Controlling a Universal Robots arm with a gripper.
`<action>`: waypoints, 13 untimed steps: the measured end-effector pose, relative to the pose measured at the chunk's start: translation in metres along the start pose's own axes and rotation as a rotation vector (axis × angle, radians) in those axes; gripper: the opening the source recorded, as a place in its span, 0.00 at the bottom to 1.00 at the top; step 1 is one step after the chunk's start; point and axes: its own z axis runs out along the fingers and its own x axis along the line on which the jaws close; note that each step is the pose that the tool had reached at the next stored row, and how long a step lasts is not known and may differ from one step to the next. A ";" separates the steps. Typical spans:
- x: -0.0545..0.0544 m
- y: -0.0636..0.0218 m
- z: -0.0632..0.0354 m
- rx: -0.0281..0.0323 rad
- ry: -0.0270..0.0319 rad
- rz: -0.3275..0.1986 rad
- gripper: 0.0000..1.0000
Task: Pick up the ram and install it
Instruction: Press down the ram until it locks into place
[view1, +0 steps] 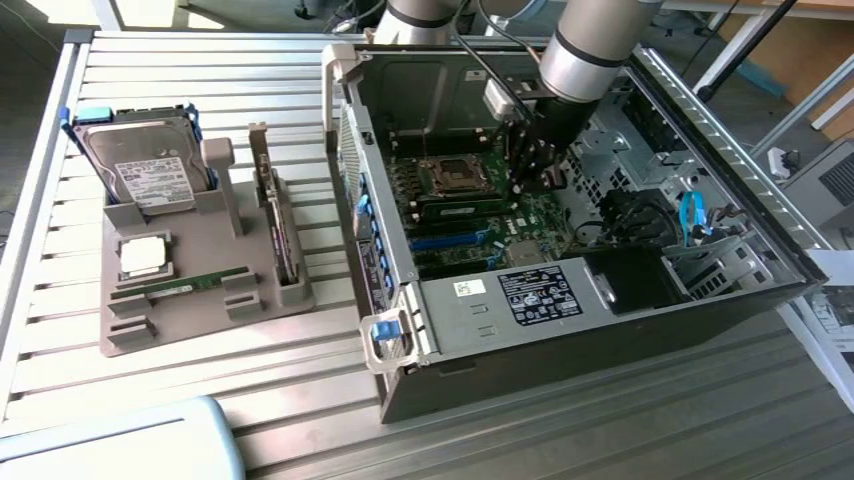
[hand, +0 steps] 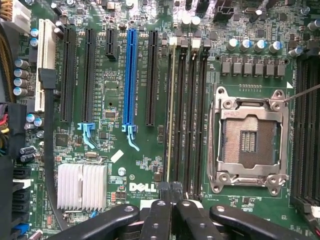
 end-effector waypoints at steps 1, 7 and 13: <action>0.000 0.0001 -0.0032 0.0008 -0.0019 0.000 0.11; 0.000 0.0051 -0.0290 0.0024 -0.0003 0.000 0.11; -0.002 0.0348 -0.0270 0.0061 0.0000 0.000 0.11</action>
